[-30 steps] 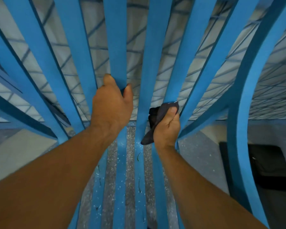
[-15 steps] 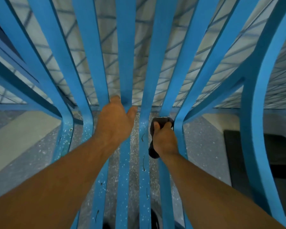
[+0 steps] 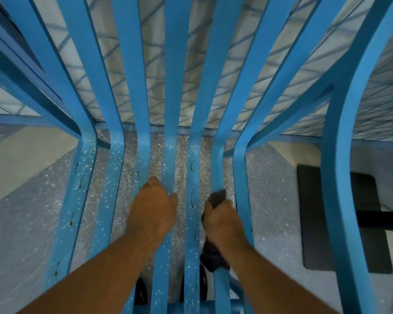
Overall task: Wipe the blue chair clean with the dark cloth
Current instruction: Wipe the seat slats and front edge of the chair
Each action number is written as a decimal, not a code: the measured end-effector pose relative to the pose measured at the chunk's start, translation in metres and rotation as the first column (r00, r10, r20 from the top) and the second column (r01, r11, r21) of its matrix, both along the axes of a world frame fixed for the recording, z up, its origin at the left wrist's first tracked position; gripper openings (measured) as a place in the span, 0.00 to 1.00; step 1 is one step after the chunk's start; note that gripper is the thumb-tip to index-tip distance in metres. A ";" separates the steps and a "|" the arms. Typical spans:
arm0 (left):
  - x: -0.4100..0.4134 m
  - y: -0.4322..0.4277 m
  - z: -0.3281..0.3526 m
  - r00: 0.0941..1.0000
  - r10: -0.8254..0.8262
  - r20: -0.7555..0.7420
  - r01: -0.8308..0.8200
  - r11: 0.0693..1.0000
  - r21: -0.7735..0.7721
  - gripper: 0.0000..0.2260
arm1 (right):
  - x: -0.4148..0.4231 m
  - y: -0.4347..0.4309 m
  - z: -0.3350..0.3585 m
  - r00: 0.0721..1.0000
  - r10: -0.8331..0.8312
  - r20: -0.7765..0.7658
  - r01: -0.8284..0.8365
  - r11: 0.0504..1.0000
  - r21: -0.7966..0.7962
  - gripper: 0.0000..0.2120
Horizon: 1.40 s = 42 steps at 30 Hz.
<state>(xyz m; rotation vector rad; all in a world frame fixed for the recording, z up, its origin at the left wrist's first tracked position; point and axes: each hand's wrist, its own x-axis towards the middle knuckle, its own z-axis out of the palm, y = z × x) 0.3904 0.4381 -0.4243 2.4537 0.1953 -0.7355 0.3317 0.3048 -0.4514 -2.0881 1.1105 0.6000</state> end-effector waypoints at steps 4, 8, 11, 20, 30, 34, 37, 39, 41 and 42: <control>-0.011 0.003 -0.007 0.999 0.031 -0.017 -0.031 1.000 0.003 0.24 | 0.040 -0.005 -0.015 0.999 -0.002 0.053 0.008 0.993 -0.117 0.18; -0.018 0.008 -0.010 0.998 0.051 -0.040 -0.052 0.999 -0.014 0.23 | -0.005 0.003 -0.022 0.988 0.061 0.144 -0.041 0.989 -0.140 0.20; -0.023 0.009 -0.011 0.996 0.066 -0.055 -0.068 0.997 -0.022 0.21 | -0.060 0.015 -0.022 0.984 0.079 0.162 -0.057 0.990 -0.132 0.23; -0.044 0.014 -0.020 0.997 0.048 -0.054 -0.055 0.992 -0.117 0.27 | -0.106 0.028 -0.025 0.966 0.127 0.225 -0.091 0.983 -0.162 0.36; -0.074 0.033 -0.016 1.000 0.019 -0.003 -0.019 0.985 -0.169 0.28 | -0.158 0.037 -0.005 0.962 0.218 0.163 -0.213 0.976 -0.046 0.40; -0.089 0.036 -0.012 0.999 0.025 -0.041 -0.032 0.980 -0.195 0.25 | -0.162 0.028 -0.005 0.975 0.136 0.176 -0.162 0.977 0.142 0.48; -0.097 0.041 -0.010 0.998 0.018 -0.065 -0.030 0.981 -0.191 0.23 | -0.164 0.029 -0.009 0.973 0.166 0.157 -0.183 0.978 0.099 0.50; -0.102 0.043 -0.009 0.998 0.011 -0.067 -0.023 0.984 -0.177 0.22 | -0.164 0.032 -0.012 0.965 0.194 0.177 -0.200 0.980 0.016 0.47; -0.108 0.045 -0.008 0.998 0.006 -0.069 -0.018 0.986 -0.168 0.22 | -0.167 0.036 -0.013 0.959 0.192 0.210 -0.187 0.981 -0.043 0.42; -0.111 0.046 -0.008 0.997 0.001 -0.072 -0.013 0.985 -0.171 0.22 | -0.171 0.037 -0.012 0.961 0.174 0.213 -0.168 0.985 -0.045 0.40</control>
